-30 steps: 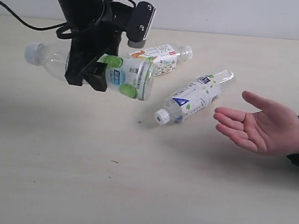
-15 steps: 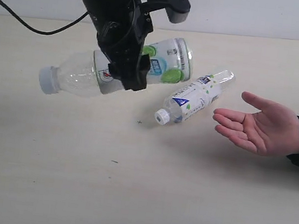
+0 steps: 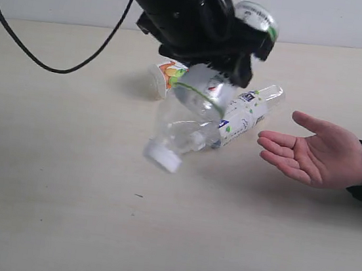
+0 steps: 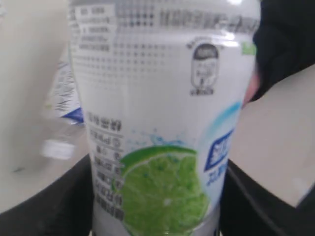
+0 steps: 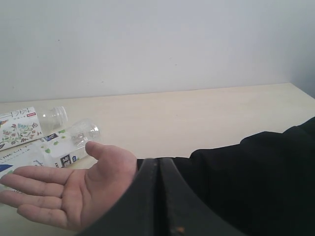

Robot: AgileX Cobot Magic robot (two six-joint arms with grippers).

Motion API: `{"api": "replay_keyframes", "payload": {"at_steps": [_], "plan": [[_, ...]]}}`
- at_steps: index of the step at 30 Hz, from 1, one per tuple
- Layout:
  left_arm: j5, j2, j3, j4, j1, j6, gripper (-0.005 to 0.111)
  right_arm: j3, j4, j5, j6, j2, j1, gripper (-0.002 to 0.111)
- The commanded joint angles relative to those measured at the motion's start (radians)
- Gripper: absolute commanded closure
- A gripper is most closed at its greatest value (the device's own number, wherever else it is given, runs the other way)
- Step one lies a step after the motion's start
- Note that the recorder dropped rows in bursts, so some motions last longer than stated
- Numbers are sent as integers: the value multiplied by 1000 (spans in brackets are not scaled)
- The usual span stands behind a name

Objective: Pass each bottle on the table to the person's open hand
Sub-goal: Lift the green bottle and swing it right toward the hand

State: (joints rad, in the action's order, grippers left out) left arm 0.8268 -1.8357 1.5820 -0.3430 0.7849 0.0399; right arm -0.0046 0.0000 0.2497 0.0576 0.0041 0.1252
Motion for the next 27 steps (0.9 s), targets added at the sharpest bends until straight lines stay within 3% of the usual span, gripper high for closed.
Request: {"api": "replay_keyframes", "payload": {"at_steps": [1,3,7,9,14,17,22,27], "plan": [[-154,4,-1,-370,8,42,107,5,0,-6,-4,-4,-3,108],[-217,-4,-1,-431,8,38,107,5,0,-6,-4,-4,-3,108],[-284,-36,-1,-413,33,38,107,5,0,-6,-4,-4,-3,108],[-297,-44,16,-294,53,110,107,5,0,-6,-4,-4,-3,108],[-120,-44,163,405,138,676,107,5,0,-6,-4,-4,-3,108],[-46,-48,208,539,186,778,107,5,0,-6,-4,-4,-3,108],[29,-110,298,564,252,800,107,5,0,-6,-4,-4,-3,108],[-1,-203,370,541,285,832,107,5,0,-6,-4,-4,-3,108]]}}
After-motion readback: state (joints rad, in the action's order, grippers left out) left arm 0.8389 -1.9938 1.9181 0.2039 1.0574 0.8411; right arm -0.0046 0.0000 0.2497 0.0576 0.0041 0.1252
